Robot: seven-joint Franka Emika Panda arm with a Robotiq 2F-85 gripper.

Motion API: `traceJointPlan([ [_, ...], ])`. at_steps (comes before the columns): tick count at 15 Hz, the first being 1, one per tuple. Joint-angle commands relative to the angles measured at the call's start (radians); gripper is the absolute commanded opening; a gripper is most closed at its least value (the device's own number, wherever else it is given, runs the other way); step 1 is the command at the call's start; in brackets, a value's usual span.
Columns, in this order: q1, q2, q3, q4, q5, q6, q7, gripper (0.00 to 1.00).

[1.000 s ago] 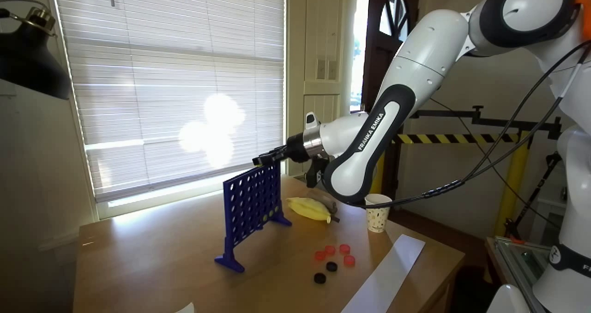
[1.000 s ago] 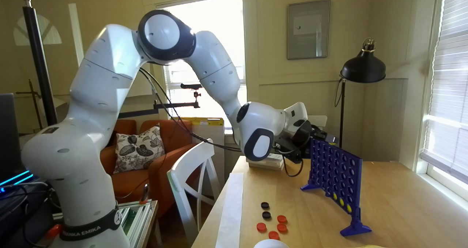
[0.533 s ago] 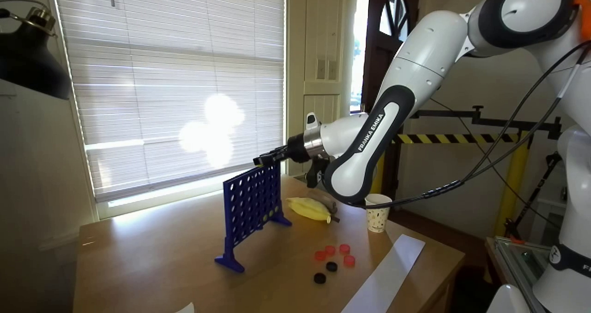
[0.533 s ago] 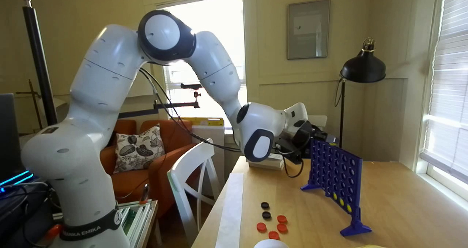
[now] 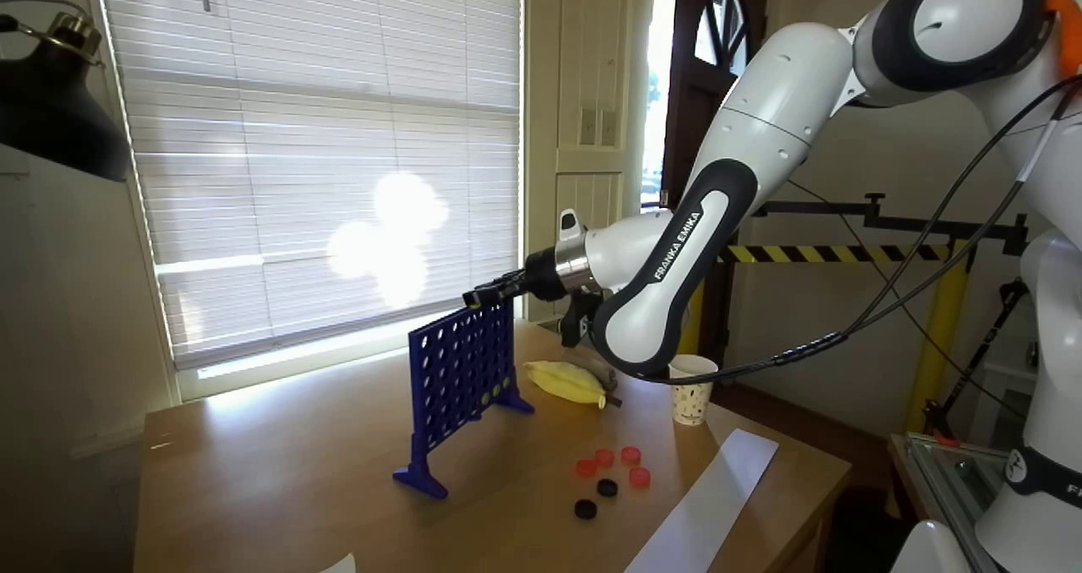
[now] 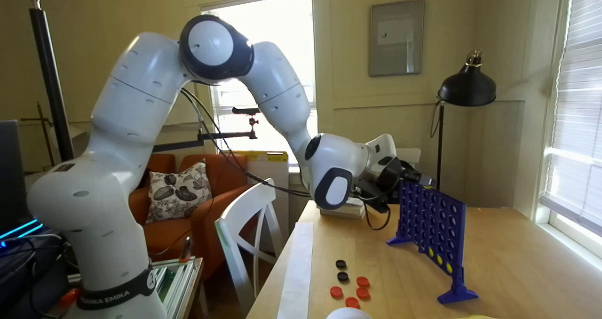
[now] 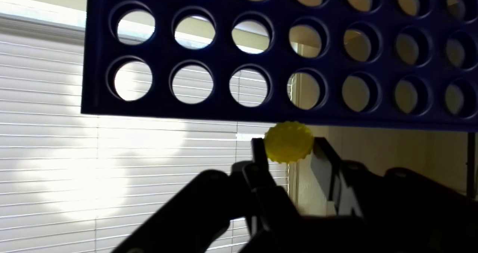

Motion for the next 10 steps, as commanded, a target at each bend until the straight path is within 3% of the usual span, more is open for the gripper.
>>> traceJointPlan([
  [1,-0.008,0.015,0.008,0.024,-0.017,0.017,0.004,0.11],
  [10,-0.009,0.025,0.012,0.044,-0.022,0.011,0.007,0.11],
])
